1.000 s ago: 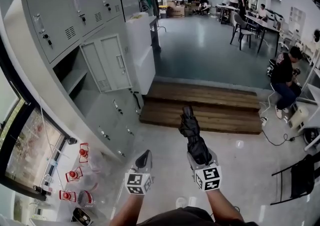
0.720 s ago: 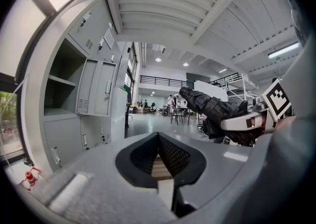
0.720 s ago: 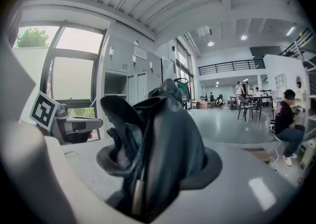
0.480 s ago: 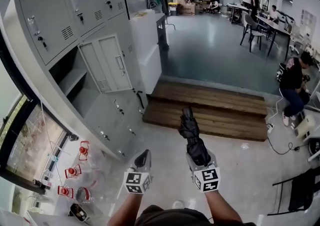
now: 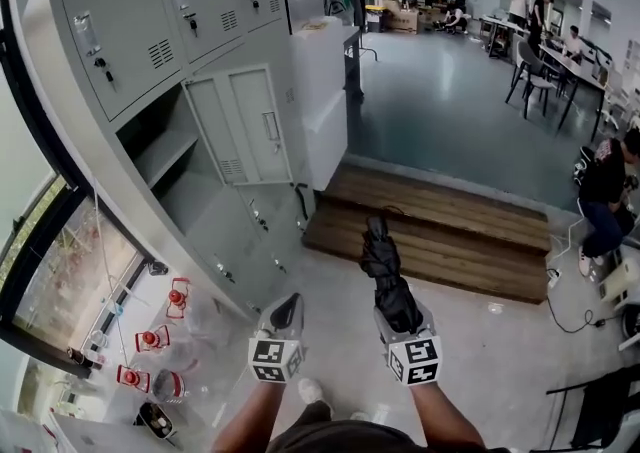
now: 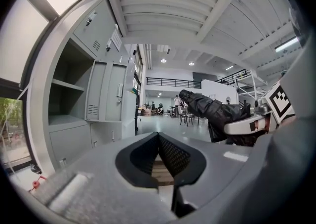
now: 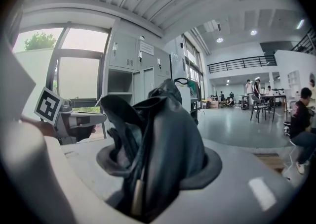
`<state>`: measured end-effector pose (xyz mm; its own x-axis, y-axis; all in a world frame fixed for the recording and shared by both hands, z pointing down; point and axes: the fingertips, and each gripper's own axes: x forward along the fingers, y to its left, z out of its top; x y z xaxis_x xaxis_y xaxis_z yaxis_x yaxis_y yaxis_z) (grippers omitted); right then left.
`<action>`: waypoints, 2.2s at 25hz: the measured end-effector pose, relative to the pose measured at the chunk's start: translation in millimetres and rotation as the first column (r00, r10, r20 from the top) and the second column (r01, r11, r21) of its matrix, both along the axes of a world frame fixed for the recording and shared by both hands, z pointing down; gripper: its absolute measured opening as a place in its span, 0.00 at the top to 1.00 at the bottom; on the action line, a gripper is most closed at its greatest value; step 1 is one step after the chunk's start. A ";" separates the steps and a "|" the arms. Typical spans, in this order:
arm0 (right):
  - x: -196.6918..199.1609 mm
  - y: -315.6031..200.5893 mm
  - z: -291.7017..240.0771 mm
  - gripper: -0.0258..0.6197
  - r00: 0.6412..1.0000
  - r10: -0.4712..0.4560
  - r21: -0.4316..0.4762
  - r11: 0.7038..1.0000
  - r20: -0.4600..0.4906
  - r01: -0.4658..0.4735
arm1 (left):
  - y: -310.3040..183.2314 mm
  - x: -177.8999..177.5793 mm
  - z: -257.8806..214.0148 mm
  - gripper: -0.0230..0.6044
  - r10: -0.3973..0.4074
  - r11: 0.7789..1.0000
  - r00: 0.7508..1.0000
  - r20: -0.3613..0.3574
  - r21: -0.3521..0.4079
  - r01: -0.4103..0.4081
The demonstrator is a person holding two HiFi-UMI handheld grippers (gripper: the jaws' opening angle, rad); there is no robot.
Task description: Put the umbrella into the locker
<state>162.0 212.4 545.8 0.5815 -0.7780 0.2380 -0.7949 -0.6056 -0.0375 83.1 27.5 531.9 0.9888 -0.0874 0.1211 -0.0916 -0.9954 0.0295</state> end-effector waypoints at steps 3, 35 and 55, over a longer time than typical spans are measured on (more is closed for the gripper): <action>6.9 -31.6 -1.1 0.58 1.000 -0.021 -0.009 1.000 -0.003 0.021 | -31.5 4.7 -1.6 0.96 -0.016 1.000 1.000 -0.005 0.001 0.016; 30.0 -303.9 3.5 0.58 0.958 -0.286 -0.078 0.955 0.015 0.286 | -280.2 -21.5 12.8 0.96 -0.284 0.957 0.959 -0.005 -0.056 0.284; 74.9 -460.0 22.0 0.57 0.758 -0.649 -0.098 0.751 0.066 0.652 | -360.9 -12.5 16.6 0.96 -0.614 0.788 0.788 0.037 -0.018 0.615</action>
<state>236.8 -247.6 567.8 -0.0637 -0.9343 0.3507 -0.9979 0.0567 -0.0304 70.6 -333.4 548.5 0.7235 -0.6717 0.1592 -0.6849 -0.7272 0.0443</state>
